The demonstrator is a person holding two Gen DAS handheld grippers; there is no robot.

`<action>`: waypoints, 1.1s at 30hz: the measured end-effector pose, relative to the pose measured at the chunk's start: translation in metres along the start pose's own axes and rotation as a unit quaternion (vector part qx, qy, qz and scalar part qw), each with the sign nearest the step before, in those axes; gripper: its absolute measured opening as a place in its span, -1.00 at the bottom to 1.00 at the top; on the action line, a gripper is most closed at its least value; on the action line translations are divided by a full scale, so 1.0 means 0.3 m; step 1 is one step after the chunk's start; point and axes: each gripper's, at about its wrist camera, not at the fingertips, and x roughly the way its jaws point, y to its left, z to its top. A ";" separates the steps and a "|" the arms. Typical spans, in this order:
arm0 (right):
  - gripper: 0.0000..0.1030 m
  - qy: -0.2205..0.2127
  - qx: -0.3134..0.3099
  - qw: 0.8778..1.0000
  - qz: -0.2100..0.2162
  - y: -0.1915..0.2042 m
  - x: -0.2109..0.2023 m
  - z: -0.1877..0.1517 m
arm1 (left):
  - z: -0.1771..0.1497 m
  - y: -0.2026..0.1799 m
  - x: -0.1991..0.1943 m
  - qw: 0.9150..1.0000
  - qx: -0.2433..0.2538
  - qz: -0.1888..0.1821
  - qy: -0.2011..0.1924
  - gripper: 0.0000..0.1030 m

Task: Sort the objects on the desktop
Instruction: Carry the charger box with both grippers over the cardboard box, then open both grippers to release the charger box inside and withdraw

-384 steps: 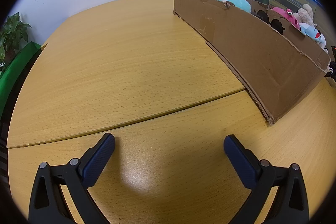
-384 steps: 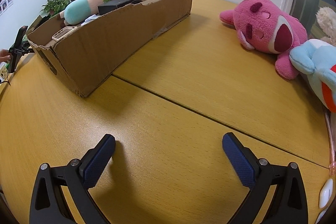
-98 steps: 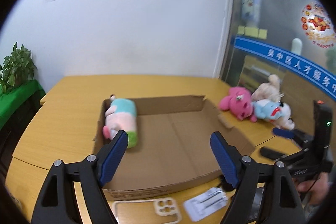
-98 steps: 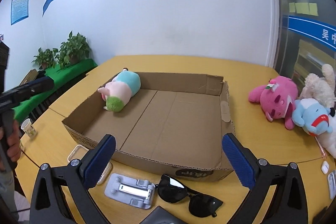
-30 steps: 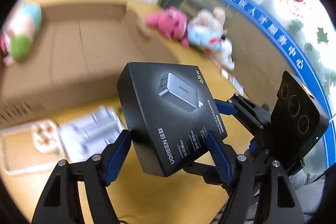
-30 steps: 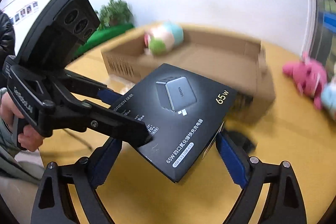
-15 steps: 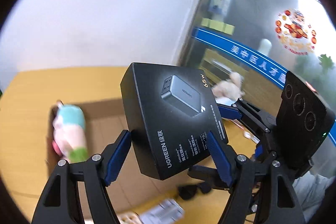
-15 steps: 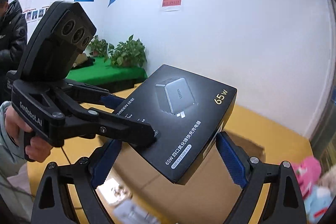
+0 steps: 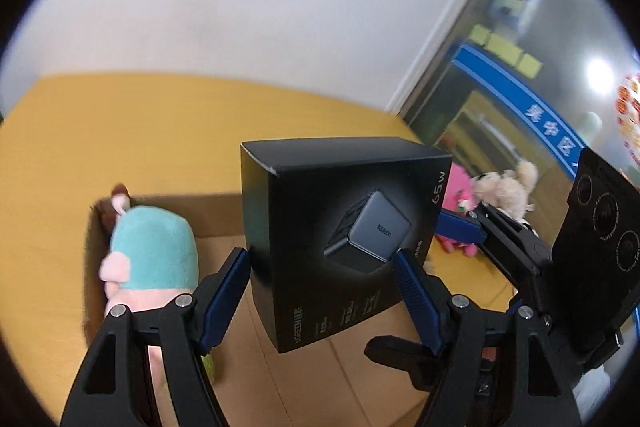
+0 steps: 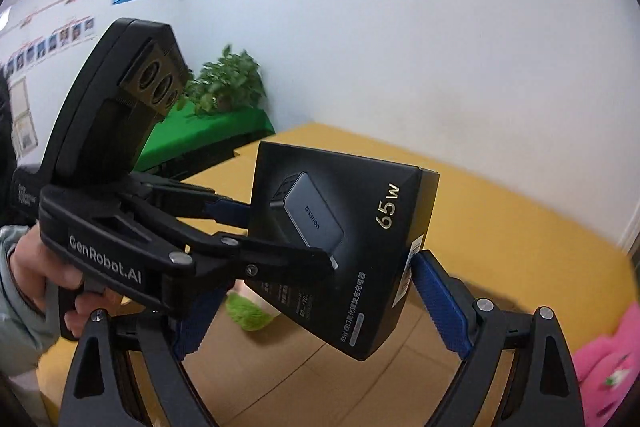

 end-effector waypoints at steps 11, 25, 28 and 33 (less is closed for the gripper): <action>0.75 0.099 0.156 0.981 0.050 -0.281 0.405 -0.148 | 0.014 0.184 0.402 0.990 -0.055 0.045 0.121 0.43; 0.52 0.170 0.221 0.960 0.004 -0.386 0.543 -0.275 | 0.022 0.109 0.380 0.978 -0.015 0.157 0.136 0.41; 0.53 0.148 0.222 0.964 -0.009 -0.332 0.427 -0.234 | 0.018 0.074 0.237 0.983 0.008 0.157 0.091 0.41; 1.00 0.079 0.172 0.981 -0.044 -0.163 0.160 -0.111 | -0.059 -0.069 -0.078 0.991 0.045 0.125 -0.008 0.44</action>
